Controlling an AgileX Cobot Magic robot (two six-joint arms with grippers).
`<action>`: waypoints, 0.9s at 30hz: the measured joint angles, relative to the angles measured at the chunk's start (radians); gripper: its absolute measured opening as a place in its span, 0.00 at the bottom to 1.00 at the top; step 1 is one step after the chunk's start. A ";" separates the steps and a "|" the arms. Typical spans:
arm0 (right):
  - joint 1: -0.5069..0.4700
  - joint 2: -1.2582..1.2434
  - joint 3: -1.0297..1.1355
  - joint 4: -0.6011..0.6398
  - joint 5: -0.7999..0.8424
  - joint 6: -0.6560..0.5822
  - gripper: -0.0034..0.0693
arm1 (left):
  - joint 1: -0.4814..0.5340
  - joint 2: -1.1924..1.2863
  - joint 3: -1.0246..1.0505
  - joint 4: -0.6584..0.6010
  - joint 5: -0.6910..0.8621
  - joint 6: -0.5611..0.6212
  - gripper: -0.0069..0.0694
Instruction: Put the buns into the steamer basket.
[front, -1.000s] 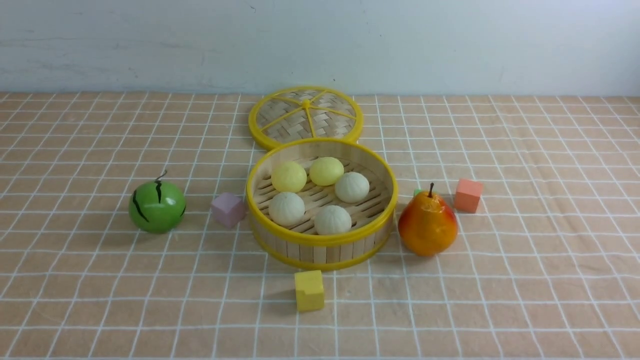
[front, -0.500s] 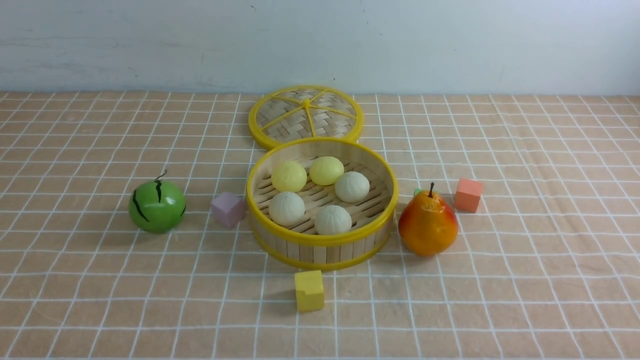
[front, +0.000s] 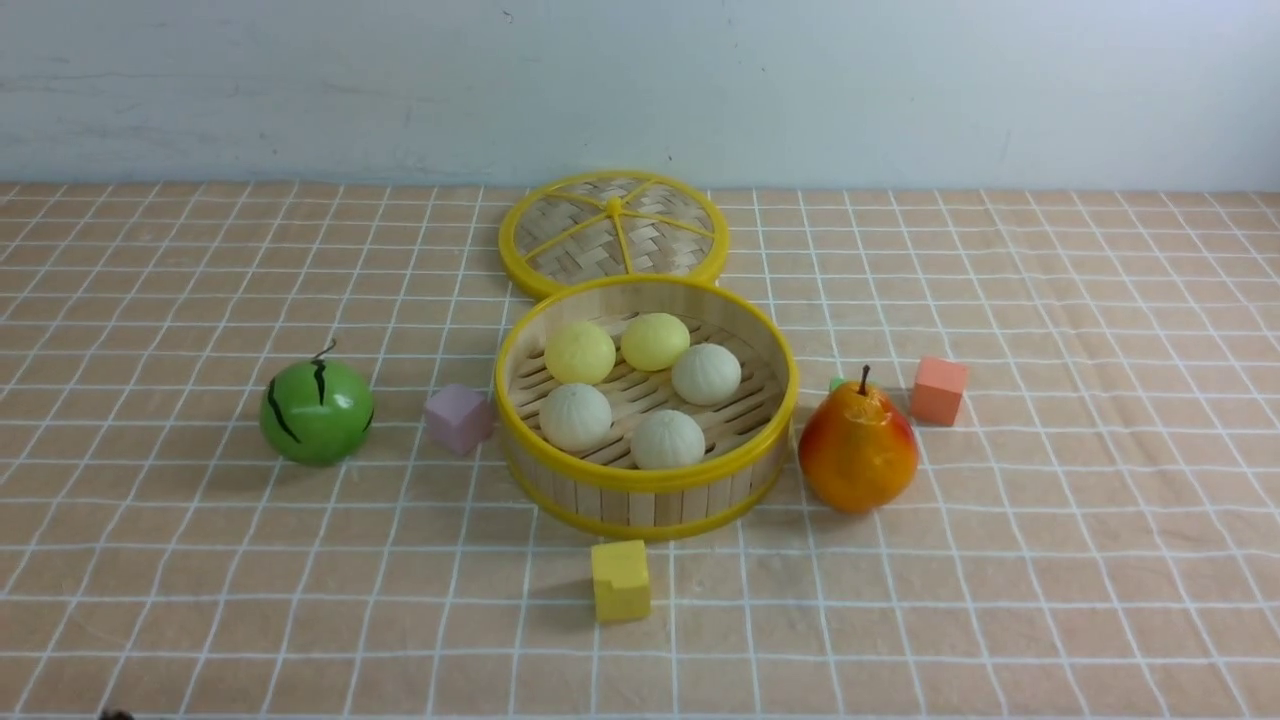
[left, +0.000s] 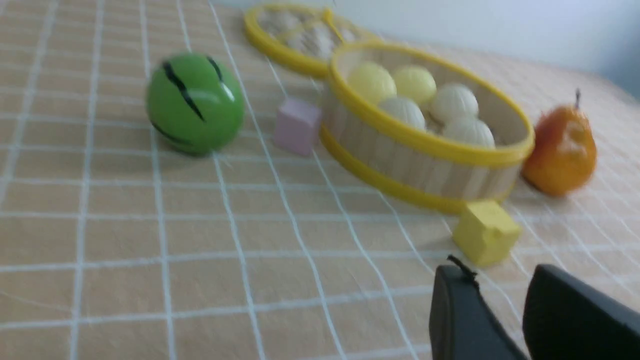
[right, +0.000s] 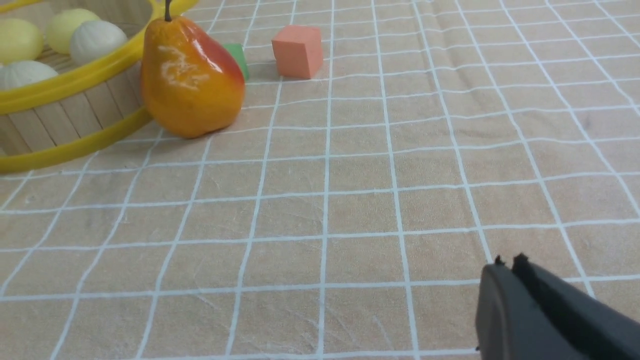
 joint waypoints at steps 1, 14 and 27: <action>0.000 0.000 0.000 0.000 0.000 0.000 0.07 | 0.008 -0.002 0.000 0.001 -0.005 -0.001 0.33; 0.000 0.000 0.000 0.000 -0.001 0.000 0.09 | 0.260 -0.104 0.000 0.022 0.315 -0.086 0.07; 0.000 0.000 0.000 0.000 -0.001 0.002 0.12 | 0.260 -0.104 0.000 0.006 0.318 -0.132 0.07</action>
